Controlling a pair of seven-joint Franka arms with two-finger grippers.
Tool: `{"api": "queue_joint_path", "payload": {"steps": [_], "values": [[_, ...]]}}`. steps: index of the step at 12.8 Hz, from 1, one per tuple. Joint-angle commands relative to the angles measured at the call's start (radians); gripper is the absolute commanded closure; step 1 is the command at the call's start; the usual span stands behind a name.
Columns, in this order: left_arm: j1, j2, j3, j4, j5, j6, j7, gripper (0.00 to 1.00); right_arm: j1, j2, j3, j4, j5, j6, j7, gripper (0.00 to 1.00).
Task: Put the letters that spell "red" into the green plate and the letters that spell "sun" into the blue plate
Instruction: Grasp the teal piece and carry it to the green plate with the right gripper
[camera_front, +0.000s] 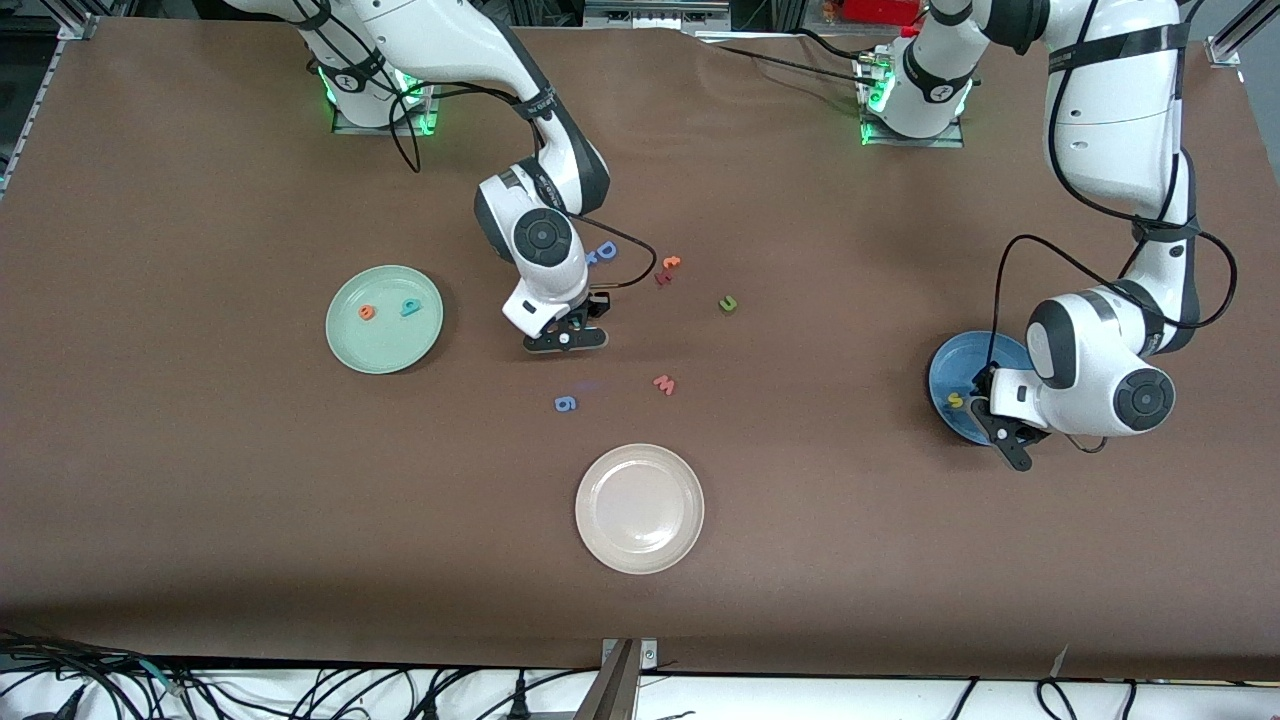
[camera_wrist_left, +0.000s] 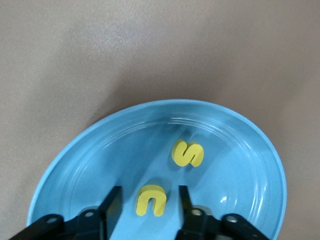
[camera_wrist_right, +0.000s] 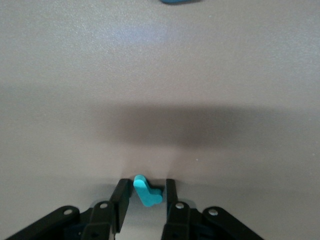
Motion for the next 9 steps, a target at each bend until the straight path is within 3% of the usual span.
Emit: {"api": "queue_joint_path", "payload": {"steps": [1,4,9], "values": [[-0.004,-0.024,0.002,-0.013,-0.034,-0.005,0.026,0.21,0.014,-0.011,-0.008,-0.027,0.010,0.021,0.005,0.84],[-0.025,-0.059,-0.021,0.002,-0.037,-0.040,-0.020,0.29,0.013,-0.017,-0.009,-0.027,0.010,0.018,0.003,1.00],[-0.091,-0.119,-0.139,0.014,-0.036,-0.112,-0.413,0.27,0.011,-0.055,-0.041,-0.017,0.010,-0.030,-0.036,1.00]]}}
